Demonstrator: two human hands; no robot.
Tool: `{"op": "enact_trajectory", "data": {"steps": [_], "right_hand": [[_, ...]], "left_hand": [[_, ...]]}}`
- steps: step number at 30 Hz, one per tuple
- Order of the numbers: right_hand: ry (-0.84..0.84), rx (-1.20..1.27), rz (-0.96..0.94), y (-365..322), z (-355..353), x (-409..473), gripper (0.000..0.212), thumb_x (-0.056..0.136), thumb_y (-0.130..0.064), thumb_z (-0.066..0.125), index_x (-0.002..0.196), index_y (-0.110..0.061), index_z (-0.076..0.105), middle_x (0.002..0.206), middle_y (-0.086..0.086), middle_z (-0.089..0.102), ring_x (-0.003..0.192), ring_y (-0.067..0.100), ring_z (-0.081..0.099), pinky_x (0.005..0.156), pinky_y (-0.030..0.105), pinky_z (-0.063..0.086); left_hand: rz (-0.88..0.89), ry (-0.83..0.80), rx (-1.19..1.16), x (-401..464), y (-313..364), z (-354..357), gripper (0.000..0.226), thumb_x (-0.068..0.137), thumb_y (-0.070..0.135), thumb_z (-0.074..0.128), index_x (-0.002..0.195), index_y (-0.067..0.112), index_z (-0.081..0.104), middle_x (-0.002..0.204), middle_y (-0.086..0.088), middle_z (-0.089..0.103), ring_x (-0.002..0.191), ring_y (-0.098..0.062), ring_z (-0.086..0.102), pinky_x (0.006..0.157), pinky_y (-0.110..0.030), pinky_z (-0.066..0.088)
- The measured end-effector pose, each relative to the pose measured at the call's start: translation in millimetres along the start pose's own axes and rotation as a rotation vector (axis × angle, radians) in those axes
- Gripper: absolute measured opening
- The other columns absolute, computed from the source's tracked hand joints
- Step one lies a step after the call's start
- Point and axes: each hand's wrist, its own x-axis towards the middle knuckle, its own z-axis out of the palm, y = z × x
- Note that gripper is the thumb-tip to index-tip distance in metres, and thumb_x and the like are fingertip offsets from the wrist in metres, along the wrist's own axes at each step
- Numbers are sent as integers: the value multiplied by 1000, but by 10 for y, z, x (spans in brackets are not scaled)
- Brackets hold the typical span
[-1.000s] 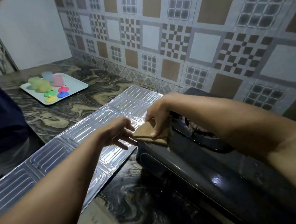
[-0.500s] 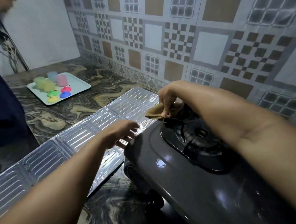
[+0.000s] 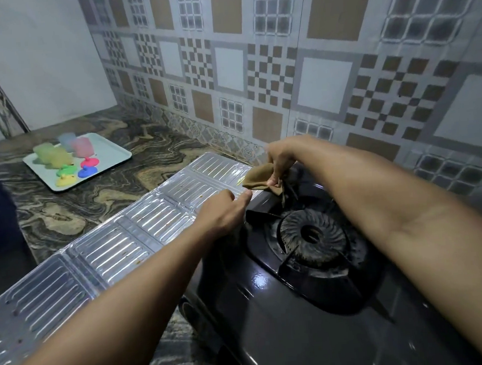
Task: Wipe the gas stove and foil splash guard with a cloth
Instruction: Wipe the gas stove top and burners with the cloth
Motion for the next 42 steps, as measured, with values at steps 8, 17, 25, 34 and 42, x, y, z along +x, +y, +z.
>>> {"op": "enact_trajectory", "data": {"steps": [8,17,25,34,42], "right_hand": [[16,126,68,464,197,-28,60,76,-56,71,110,-7,65,100,4,67,95,27,63,91,37,51],[-70,271,141,1030,639,-660,52,99,-33,48,138,-1,40,135,14,51,112,23,49,94,28,38],[-195,525,306,1675,1168,-1664,61,97,-30,52,146,-5,26,149,13,37,135,30,38,111,35,30],[-151,339,569,1936,1520,-2487,78,87,-36,68,147,-8,26,148,13,39,130,32,44,107,37,38],[-98,345,463,2002,1684,-2577,71,85,-33,69,144,-14,32,136,12,52,118,30,54,103,43,44]], "left_hand": [[335,125,223,75,383,168,56,97,50,37,137,11,44,142,-14,48,133,-30,41,109,-44,32],[537,47,473,34,776,467,64,99,51,27,149,11,27,161,-9,20,151,-23,6,118,-57,0],[650,-39,467,-205,1261,797,61,100,50,25,144,8,34,162,-9,16,151,-23,1,118,-58,-2],[739,-159,482,-563,1779,1178,65,100,50,24,148,7,29,162,-9,15,151,-24,0,118,-59,-3],[766,-209,487,-730,2050,1372,68,100,51,24,151,5,23,163,-10,11,151,-24,-2,118,-56,-5]]}}
